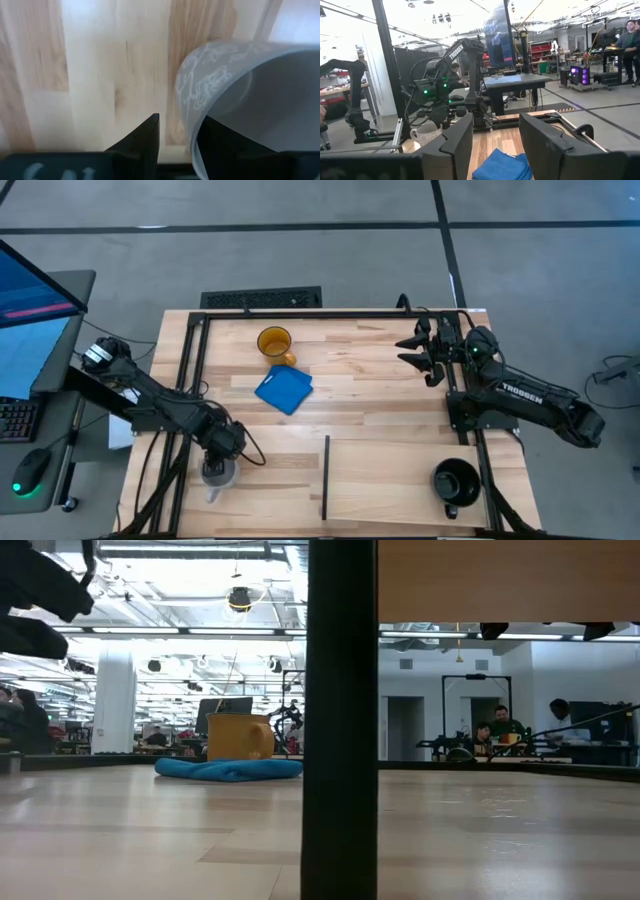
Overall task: Stack small to large cups/mugs on shelf
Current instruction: Put the gray mug on the shelf
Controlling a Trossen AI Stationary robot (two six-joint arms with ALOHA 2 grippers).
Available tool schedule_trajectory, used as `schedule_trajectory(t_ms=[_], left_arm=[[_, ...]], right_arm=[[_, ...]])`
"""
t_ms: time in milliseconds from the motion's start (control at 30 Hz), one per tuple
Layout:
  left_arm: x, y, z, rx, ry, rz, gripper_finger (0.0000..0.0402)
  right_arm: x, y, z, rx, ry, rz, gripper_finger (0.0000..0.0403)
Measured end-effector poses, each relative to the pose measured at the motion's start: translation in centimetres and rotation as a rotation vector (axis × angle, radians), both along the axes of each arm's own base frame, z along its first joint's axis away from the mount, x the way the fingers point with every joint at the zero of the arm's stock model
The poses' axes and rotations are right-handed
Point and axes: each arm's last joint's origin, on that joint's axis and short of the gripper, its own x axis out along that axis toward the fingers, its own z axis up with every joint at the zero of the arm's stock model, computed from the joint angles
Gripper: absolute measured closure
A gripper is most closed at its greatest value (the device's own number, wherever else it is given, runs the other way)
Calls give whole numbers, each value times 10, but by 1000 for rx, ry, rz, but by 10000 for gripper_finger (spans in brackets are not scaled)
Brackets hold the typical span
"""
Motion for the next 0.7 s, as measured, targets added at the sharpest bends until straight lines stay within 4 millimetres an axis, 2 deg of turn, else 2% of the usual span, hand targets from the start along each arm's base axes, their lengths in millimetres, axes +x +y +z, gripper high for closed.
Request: schedule_trajectory(t_ms=[567, 700], left_arm=[[3, 0, 0, 16, -42, 7, 288], [3, 0, 0, 15, -43, 7, 302]], right_arm=[[0, 0, 0, 0, 0, 0, 221], [0, 0, 0, 0, 0, 0, 221]])
